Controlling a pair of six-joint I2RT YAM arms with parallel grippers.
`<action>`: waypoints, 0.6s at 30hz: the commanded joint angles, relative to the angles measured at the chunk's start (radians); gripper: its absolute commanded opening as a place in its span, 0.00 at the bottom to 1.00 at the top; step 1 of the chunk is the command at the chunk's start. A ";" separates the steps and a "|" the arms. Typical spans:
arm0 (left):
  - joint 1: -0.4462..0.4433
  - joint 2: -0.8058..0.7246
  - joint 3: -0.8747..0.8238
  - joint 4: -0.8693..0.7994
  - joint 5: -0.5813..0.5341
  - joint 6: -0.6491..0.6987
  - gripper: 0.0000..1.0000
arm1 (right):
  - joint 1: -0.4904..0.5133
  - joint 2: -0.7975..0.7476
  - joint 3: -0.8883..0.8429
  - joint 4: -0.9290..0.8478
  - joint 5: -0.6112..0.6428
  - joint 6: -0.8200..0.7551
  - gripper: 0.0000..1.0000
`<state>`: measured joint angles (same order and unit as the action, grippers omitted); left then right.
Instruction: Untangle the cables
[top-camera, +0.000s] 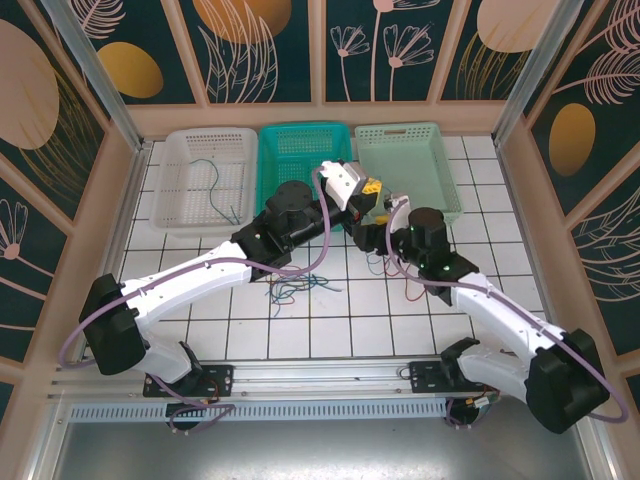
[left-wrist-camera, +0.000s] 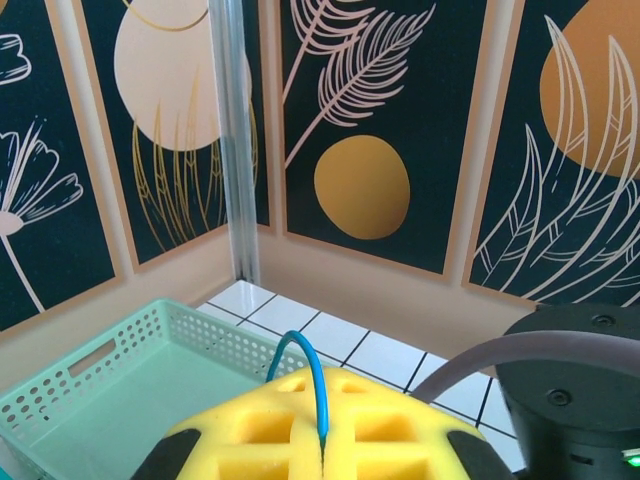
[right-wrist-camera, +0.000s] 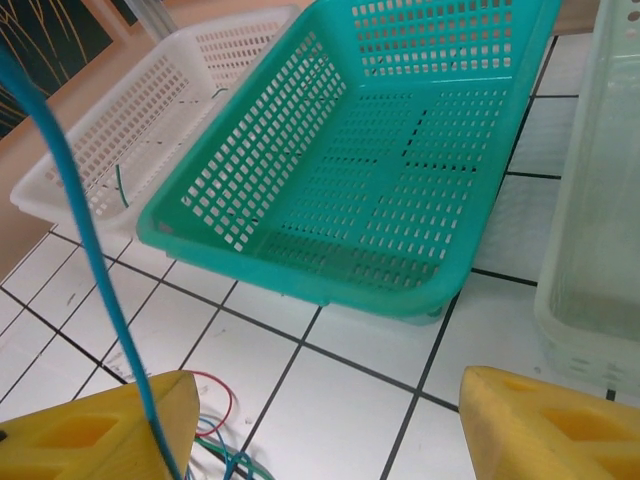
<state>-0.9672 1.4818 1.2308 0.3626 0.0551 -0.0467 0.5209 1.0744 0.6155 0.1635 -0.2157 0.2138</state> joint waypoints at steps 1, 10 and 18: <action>0.003 0.008 0.035 0.046 0.008 -0.022 0.00 | 0.019 0.027 0.054 0.111 -0.054 -0.021 0.69; 0.003 0.011 0.032 0.081 0.003 -0.031 0.00 | 0.043 0.069 0.068 0.118 -0.060 -0.014 0.37; 0.003 -0.023 0.009 0.083 -0.107 0.000 0.60 | 0.031 0.088 0.119 0.061 -0.071 0.062 0.00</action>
<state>-0.9672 1.4818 1.2312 0.4084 0.0185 -0.0563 0.5571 1.1679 0.6739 0.2333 -0.2638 0.2356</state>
